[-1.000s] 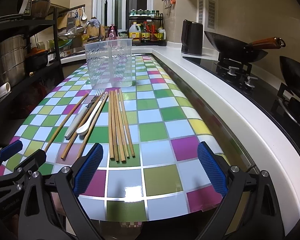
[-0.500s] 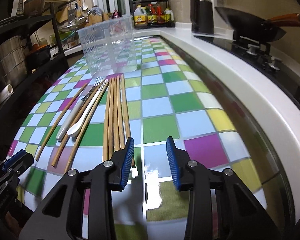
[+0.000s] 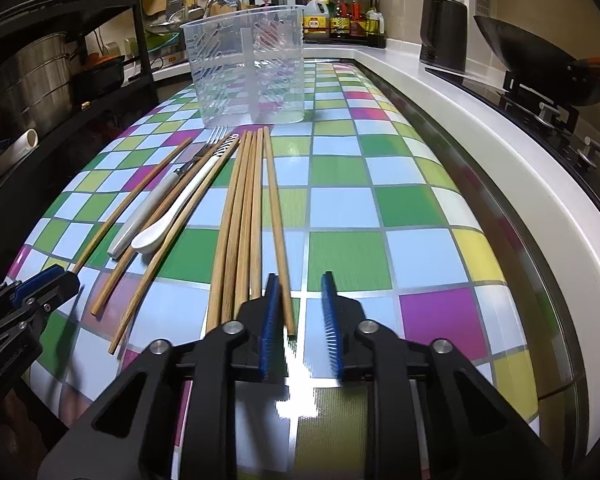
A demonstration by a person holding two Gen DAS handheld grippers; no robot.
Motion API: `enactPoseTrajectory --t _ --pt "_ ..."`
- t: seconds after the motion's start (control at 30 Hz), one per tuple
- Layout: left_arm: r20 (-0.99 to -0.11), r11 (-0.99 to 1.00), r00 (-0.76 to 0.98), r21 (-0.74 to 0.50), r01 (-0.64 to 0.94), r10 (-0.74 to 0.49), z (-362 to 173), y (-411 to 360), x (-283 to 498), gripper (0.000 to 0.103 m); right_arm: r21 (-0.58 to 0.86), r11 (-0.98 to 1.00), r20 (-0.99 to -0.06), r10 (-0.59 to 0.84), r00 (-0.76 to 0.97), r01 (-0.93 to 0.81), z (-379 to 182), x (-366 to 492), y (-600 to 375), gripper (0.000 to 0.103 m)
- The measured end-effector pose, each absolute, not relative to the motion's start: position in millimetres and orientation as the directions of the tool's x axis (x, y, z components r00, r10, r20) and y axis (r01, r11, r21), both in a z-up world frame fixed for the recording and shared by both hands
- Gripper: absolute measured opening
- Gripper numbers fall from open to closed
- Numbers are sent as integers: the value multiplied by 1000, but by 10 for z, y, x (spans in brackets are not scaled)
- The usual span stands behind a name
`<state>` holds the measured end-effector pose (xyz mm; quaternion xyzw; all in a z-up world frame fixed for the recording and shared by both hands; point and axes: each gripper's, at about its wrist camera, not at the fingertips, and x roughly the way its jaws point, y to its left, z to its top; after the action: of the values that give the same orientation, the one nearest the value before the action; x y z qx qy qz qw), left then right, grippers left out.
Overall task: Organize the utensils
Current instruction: 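Grasp a single wooden chopstick with the left tool while the right tool grasps another chopstick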
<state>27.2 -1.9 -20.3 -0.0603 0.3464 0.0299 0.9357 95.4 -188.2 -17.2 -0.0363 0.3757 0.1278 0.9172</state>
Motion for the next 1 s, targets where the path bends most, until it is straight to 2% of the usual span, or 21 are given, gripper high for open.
enactPoseTrajectory --t 0.07,0.17,0.3,0.57,1.0 --pt "-651 993 758 -69 -95 28 -209 -51 296 25 28 958 -700 222 679 -284 -169 963 -1868 8" --pt "-651 995 757 -34 -94 50 -211 -92 333 25 -8 950 -697 219 683 -314 -166 953 -1811 5" --pt "-655 996 753 -14 -89 58 -204 -100 358 5 2 944 -698 237 676 -329 -158 967 -1828 5" --pt "-657 993 748 -4 -121 89 -197 -22 317 5 16 978 -701 159 695 -208 -152 1030 -2013 5" --pt "-669 995 739 7 -102 81 -195 -121 446 6 -9 978 -717 138 683 -208 -145 1133 -1946 7"
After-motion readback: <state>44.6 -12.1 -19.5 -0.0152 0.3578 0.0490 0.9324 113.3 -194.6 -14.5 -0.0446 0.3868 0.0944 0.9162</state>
